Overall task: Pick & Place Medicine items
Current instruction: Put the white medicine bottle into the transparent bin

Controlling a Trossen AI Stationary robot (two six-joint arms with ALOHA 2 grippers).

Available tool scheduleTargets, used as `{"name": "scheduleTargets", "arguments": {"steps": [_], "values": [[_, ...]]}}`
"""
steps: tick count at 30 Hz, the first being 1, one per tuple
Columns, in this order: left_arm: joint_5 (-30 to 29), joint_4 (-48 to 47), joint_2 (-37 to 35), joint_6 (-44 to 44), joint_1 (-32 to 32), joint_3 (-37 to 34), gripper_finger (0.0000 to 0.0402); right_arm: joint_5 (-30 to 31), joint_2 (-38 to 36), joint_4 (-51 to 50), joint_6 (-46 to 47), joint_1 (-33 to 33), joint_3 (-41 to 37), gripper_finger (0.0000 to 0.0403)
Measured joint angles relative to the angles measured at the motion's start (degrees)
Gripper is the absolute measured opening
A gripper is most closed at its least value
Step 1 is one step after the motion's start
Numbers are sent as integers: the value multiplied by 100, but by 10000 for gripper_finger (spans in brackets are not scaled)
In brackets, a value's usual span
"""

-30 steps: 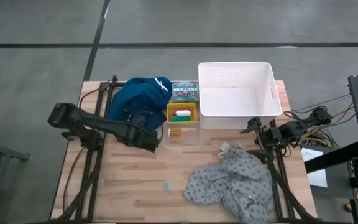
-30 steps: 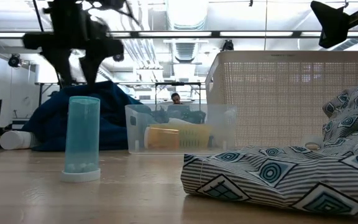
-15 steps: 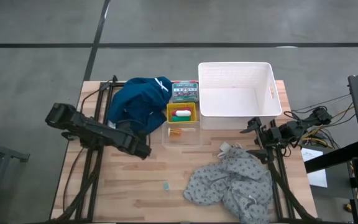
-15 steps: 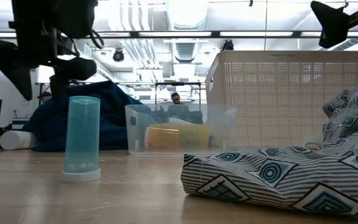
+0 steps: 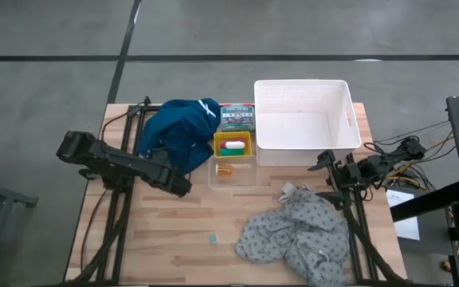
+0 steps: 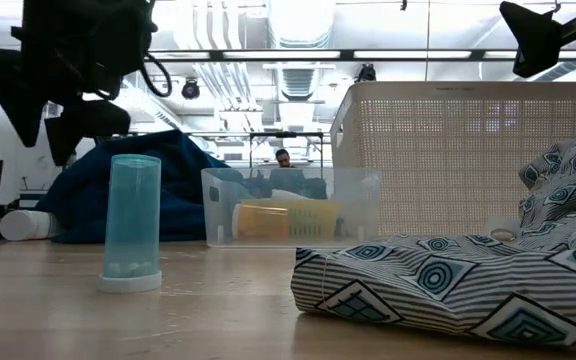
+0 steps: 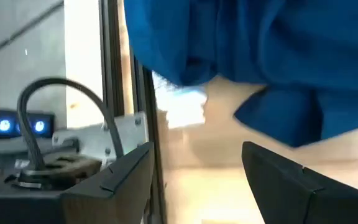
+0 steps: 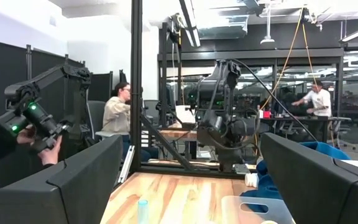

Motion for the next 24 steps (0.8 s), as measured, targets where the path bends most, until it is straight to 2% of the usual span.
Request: {"name": "scheduleTargets", "arguments": {"steps": [3,8,15,24], "values": [[235,-2,-71,414,231,-11,248,0,-1,2,0,0,2,380],[235,69,-143,1167,551,-174,240,2,-1,1,0,0,0,380],[452,554,-175,1447,870,-632,224,2,-1,3,0,0,2,380],[466,1163,-217,1630,1088,-1227,225,0,-5,2,0,0,2,380]]}}
